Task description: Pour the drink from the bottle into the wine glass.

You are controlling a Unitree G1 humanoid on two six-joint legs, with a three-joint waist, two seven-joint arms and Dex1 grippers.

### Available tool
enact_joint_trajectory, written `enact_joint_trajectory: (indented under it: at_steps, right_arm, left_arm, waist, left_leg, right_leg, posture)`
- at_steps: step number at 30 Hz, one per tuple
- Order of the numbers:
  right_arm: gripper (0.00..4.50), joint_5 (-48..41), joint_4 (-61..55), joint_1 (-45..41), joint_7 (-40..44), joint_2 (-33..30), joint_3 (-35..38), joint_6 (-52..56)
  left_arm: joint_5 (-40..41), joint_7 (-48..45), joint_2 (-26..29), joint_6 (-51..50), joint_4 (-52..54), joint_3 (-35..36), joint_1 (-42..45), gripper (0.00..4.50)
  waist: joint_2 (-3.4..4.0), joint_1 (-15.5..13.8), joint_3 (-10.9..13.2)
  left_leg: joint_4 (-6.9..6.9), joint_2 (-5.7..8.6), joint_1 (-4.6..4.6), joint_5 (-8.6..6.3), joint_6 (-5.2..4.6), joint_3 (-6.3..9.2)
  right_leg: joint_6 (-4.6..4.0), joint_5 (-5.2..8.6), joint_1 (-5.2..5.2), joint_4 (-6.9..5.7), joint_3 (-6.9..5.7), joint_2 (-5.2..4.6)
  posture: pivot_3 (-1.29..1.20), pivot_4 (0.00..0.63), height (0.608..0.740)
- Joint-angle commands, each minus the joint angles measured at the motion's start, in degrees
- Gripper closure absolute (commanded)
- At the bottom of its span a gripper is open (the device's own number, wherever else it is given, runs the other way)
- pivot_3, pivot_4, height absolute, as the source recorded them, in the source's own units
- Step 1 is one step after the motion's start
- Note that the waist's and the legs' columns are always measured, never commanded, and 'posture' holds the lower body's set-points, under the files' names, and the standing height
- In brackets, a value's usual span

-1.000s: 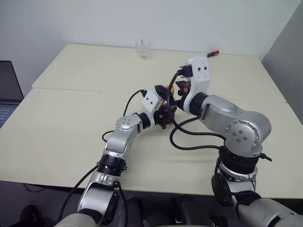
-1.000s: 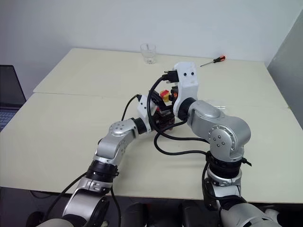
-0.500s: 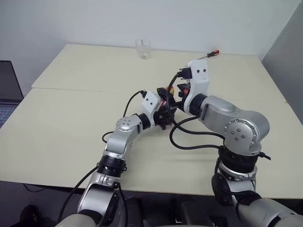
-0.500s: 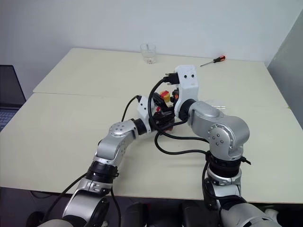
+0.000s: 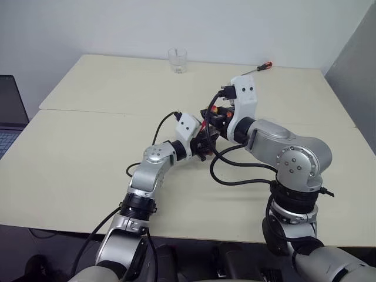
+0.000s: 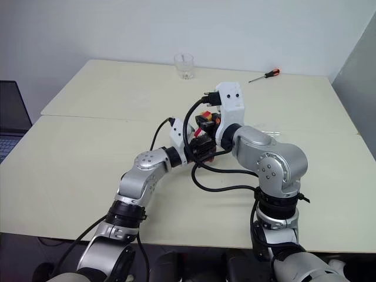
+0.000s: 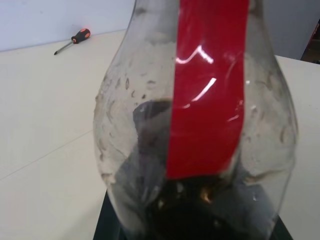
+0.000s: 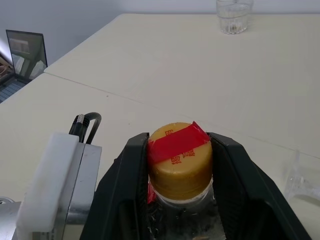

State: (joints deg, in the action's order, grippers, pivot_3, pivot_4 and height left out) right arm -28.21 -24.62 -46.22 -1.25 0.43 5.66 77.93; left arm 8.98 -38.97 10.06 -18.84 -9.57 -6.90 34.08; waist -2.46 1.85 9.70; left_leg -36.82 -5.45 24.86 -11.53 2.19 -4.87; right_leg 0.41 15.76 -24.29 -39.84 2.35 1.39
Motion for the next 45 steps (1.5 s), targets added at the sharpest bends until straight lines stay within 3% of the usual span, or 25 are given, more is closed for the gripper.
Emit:
enact_joint_trajectory:
  at_steps: [1,10,19,28,36,41,45]
  right_arm:
    - [3.06,-0.8,-1.4,-1.4,0.9,0.6,1.5,-1.2]
    - [3.06,-2.1,-2.1,-1.7,3.4,-0.4,2.0,-0.6]
    - [0.01,-2.4,-5.3,-1.5,4.2,-2.0,1.8,1.1]
    - [0.0,-6.9,-11.2,-0.2,8.4,-8.8,9.4,5.1]
    - [0.0,-11.5,-23.4,5.7,9.4,-14.5,14.9,14.6]
    - [0.0,-10.2,-27.8,8.7,3.4,-9.9,14.5,14.6]
    - [0.0,-9.2,-31.1,9.5,-2.5,-2.7,12.3,14.6]
  left_arm:
    - [1.3,0.2,-0.1,0.7,3.1,0.5,0.5,3.58]
    - [1.4,0.1,0.0,0.4,3.4,0.5,0.4,3.58]
    - [1.8,-2.6,1.7,0.9,2.4,0.3,0.6,3.6]
    - [3.0,-6.7,3.2,3.3,-1.4,0.5,2.0,3.6]
    - [9.6,-23.6,5.9,4.9,-7.6,1.0,7.6,3.6]
    - [9.3,-31.8,6.2,6.9,-14.9,-0.7,12.7,3.6]
    - [7.4,-35.1,5.4,10.3,-21.7,-1.8,16.5,3.6]
  waist:
    - [0.0,0.0,0.0]
    - [0.0,0.0,0.0]
    - [0.01,0.0,0.0]
    - [0.01,-0.1,0.0]
    - [0.03,-0.1,0.0]
    - [0.05,0.1,0.0]
    - [0.05,0.1,0.0]
  left_leg:
    - [0.01,0.0,0.0,0.0,0.0,0.0]
    - [0.04,0.0,0.01,0.0,0.0,0.01]
    - [0.19,-0.01,0.02,0.0,0.0,0.02]
    - [0.45,0.01,0.05,0.0,0.0,0.01]
    - [0.78,0.02,0.07,0.0,0.0,0.02]
    - [0.77,0.04,0.04,0.0,0.0,0.04]
    - [0.75,0.02,0.04,0.0,0.0,0.06]
  right_leg:
    - [0.0,0.0,0.0,0.0,-0.01,0.0]
    - [0.0,0.01,0.0,0.06,0.0,0.0]
    - [0.0,0.01,0.0,0.23,-0.02,0.0]
    - [-0.02,-0.01,0.0,0.54,-0.02,-0.02]
    - [-0.29,-0.09,-0.01,0.84,-0.06,-0.01]
    - [-0.04,0.07,0.0,0.78,-0.06,0.03]
    - [-0.04,0.07,0.0,0.75,-0.1,0.08]
  posture:
    - [0.0,0.15,0.74]
    - [0.0,0.15,0.74]
    - [0.0,0.15,0.74]
    - [0.0,0.15,0.74]
    - [0.0,0.15,0.74]
    - [0.0,0.15,0.74]
    - [0.0,0.15,0.74]
